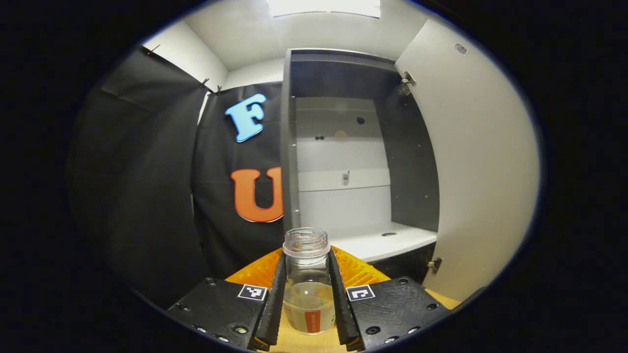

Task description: Open the cabinet door with the right hand, grasp the bottle in the cabinet with the left hand and place it on the coaster, then close the cabinet door with the right hand.

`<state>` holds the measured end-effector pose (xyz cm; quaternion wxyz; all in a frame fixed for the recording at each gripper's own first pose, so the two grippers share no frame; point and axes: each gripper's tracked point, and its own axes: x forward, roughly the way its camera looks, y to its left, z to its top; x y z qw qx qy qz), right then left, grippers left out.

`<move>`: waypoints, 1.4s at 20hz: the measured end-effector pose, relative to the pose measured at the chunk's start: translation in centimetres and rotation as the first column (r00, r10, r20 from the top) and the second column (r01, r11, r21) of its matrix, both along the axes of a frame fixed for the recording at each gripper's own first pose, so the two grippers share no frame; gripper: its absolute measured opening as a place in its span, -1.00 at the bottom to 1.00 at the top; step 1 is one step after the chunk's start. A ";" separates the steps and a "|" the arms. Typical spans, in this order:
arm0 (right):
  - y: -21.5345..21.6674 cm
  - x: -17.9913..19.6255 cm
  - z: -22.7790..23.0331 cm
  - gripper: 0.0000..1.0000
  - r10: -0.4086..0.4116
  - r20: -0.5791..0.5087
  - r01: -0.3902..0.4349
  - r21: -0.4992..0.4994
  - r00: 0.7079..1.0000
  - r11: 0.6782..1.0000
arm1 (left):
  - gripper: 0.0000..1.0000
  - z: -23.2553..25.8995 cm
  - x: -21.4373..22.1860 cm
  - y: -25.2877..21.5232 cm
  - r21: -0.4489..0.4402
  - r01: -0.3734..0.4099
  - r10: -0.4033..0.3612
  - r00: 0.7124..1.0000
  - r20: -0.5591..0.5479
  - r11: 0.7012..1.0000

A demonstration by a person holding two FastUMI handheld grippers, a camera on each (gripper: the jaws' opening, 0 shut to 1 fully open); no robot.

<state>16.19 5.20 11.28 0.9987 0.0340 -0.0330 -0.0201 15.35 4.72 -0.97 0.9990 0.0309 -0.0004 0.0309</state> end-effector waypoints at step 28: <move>2.6 -3.6 3.3 0.81 -0.107 -0.001 0.107 -0.026 0.994 0.994 | -0.11 -20.2 -8.9 5.4 -0.011 -0.206 0.205 0.978 -0.047 0.979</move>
